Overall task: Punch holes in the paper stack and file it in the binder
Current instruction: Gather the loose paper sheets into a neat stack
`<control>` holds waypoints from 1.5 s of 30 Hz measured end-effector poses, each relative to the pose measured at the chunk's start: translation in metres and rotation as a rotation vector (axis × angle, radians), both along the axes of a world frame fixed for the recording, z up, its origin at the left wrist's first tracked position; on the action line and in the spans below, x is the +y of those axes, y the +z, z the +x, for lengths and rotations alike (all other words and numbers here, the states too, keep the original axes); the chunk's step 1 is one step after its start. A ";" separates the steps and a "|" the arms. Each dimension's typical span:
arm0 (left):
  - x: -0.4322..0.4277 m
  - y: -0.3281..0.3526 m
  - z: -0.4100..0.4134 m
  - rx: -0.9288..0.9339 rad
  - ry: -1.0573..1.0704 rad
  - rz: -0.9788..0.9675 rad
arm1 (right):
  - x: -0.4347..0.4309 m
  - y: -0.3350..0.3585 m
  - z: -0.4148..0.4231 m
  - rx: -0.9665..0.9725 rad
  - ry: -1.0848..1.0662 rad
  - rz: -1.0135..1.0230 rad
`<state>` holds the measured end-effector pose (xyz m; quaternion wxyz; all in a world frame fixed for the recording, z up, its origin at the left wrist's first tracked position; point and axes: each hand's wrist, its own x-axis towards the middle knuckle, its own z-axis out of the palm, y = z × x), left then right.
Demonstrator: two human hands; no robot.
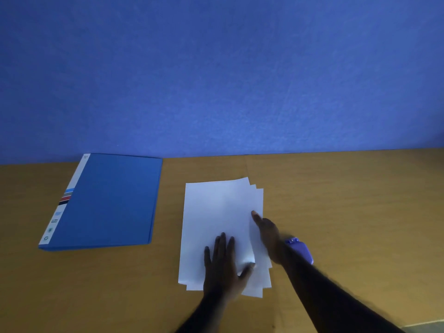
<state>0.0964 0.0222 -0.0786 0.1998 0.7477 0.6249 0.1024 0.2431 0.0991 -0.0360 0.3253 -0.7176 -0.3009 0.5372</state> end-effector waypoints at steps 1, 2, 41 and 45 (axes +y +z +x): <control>-0.001 -0.001 0.003 0.008 -0.003 -0.015 | -0.003 -0.001 -0.003 -0.037 0.014 0.018; -0.002 0.000 0.006 0.008 -0.015 -0.029 | -0.005 -0.002 -0.006 -0.058 0.028 0.039; 0.075 0.153 -0.067 -0.982 0.231 0.162 | -0.022 0.089 0.003 -0.053 -0.047 0.524; 0.068 0.153 -0.067 -1.036 0.207 0.223 | -0.022 0.094 0.005 0.000 -0.087 0.608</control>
